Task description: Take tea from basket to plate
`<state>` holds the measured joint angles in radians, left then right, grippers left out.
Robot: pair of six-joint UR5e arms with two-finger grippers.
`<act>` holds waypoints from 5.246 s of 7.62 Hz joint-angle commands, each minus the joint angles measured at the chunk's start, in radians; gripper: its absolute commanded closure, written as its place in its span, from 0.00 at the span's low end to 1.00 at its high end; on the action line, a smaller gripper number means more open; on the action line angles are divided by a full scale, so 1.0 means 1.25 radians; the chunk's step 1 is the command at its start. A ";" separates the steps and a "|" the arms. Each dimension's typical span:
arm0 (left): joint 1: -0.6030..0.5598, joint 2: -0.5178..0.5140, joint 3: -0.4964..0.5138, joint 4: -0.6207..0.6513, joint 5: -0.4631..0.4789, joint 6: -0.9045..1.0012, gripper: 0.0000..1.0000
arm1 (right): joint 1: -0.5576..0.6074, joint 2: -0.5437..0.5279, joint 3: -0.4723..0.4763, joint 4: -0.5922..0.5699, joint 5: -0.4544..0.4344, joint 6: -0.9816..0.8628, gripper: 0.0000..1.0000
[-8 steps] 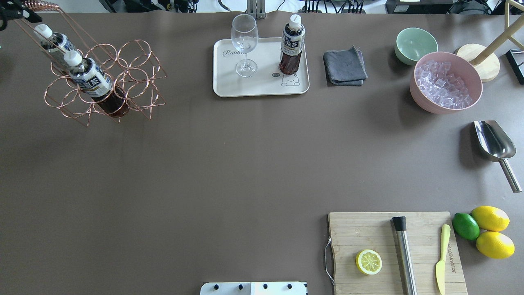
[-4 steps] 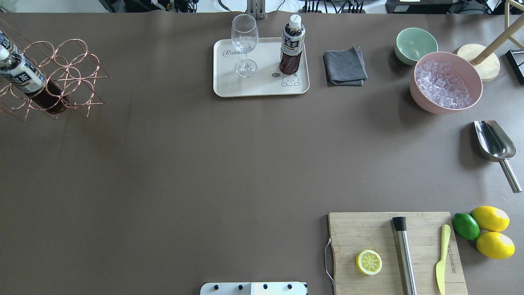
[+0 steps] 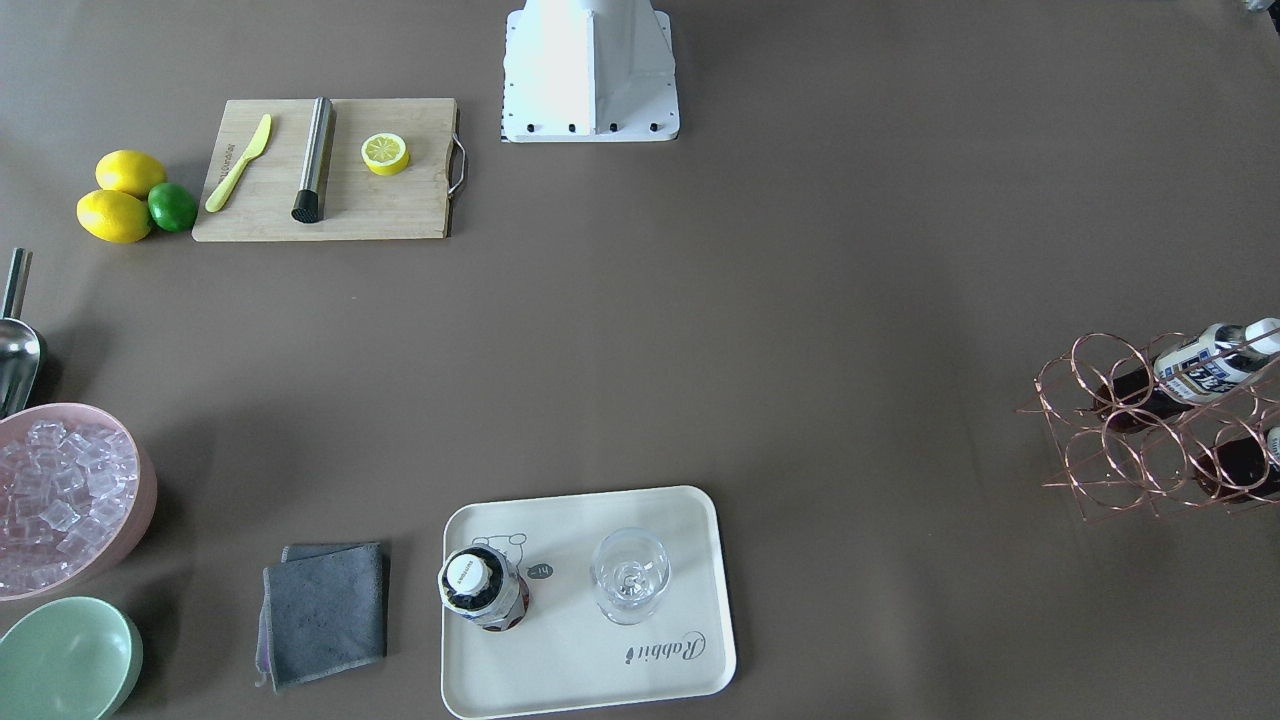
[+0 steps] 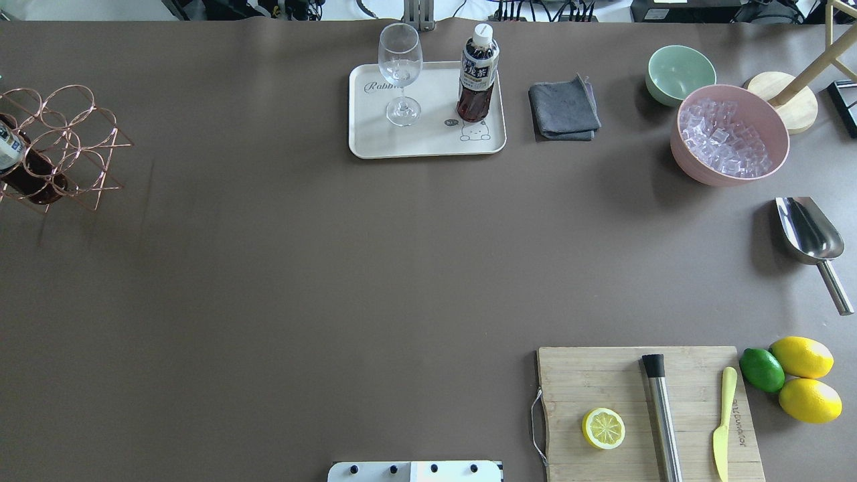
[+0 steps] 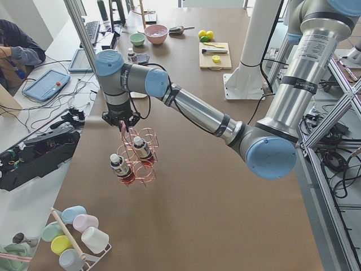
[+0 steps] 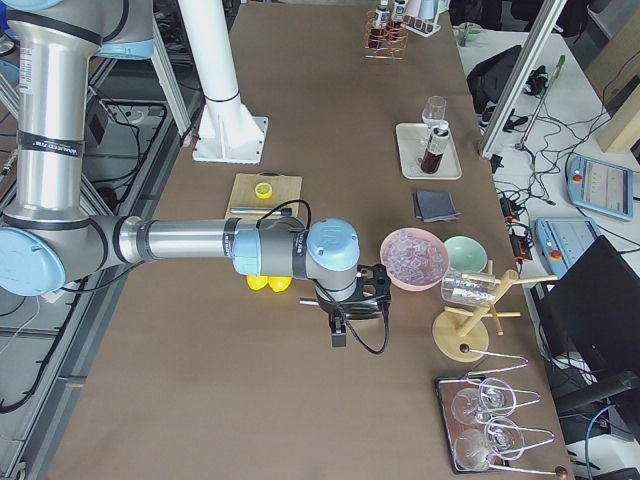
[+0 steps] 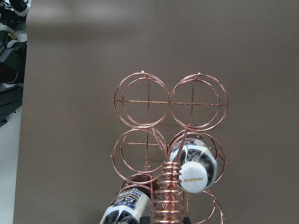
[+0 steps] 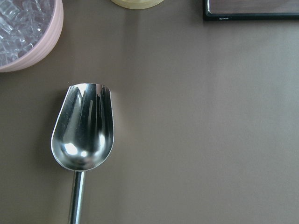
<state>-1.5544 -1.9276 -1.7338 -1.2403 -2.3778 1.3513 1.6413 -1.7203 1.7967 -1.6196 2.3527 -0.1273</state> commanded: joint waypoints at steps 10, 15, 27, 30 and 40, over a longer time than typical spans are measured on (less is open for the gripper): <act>-0.005 0.006 0.137 -0.134 0.010 0.017 1.00 | -0.043 -0.004 -0.002 0.005 0.009 0.056 0.00; -0.005 0.009 0.129 -0.136 0.010 0.017 1.00 | -0.032 -0.007 0.001 0.005 0.009 0.056 0.00; 0.004 0.009 0.130 -0.142 0.010 0.016 1.00 | -0.012 -0.011 0.003 0.005 0.009 0.055 0.00; 0.003 0.009 0.126 -0.140 0.010 0.014 1.00 | -0.012 -0.011 0.003 0.005 0.009 0.055 0.00; -0.071 0.107 0.043 0.009 -0.014 -0.229 0.01 | -0.010 -0.011 0.005 0.005 0.010 0.054 0.00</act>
<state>-1.6036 -1.8552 -1.6598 -1.2529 -2.3745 1.1867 1.6290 -1.7334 1.8020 -1.6138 2.3650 -0.0590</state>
